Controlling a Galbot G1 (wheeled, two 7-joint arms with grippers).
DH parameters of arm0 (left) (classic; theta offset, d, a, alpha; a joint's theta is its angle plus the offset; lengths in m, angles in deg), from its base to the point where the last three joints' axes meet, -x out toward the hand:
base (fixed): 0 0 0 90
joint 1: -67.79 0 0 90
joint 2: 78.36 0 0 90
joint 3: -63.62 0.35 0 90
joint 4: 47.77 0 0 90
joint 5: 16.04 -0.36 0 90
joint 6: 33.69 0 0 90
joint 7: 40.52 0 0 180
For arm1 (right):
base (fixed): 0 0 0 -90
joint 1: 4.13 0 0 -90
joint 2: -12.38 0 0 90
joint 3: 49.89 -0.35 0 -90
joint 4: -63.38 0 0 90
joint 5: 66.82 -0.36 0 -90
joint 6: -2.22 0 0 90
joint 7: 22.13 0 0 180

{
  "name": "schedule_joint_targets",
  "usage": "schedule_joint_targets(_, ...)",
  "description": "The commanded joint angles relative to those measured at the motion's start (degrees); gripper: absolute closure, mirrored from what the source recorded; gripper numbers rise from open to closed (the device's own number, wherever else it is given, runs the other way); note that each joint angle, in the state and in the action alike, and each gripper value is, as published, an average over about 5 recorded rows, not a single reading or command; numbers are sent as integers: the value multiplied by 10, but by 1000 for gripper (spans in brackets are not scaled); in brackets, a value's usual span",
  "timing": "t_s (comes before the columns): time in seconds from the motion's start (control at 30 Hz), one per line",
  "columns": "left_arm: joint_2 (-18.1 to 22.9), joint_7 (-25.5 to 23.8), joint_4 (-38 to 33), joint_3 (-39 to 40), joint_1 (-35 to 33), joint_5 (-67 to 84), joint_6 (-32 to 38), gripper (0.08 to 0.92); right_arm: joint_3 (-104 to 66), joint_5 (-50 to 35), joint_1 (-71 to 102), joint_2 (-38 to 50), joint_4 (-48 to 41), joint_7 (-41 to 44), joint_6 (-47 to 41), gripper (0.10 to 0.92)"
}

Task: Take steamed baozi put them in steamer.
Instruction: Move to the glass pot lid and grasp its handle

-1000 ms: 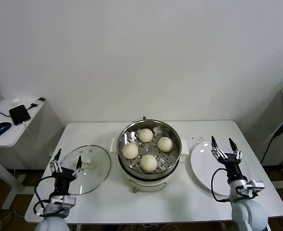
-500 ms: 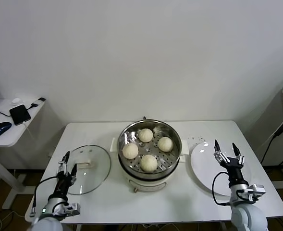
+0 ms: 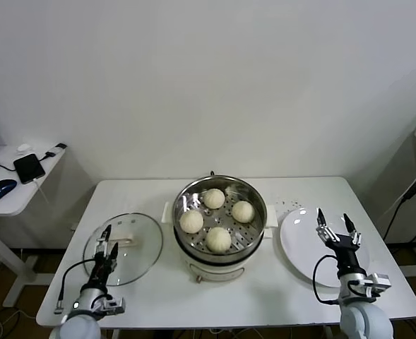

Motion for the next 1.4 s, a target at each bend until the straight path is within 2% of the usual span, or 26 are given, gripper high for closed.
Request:
schedule_joint_targets(0.03, -4, 12, 55, 9, 24, -17, -6, 177, -1, 0, 1, -2, -4, 0, 1, 203)
schedule_joint_targets(1.4, 4, 25, 137, 16, 113, -16, -25, 177, -1, -1, 1, -10, -34, 5, 14, 203)
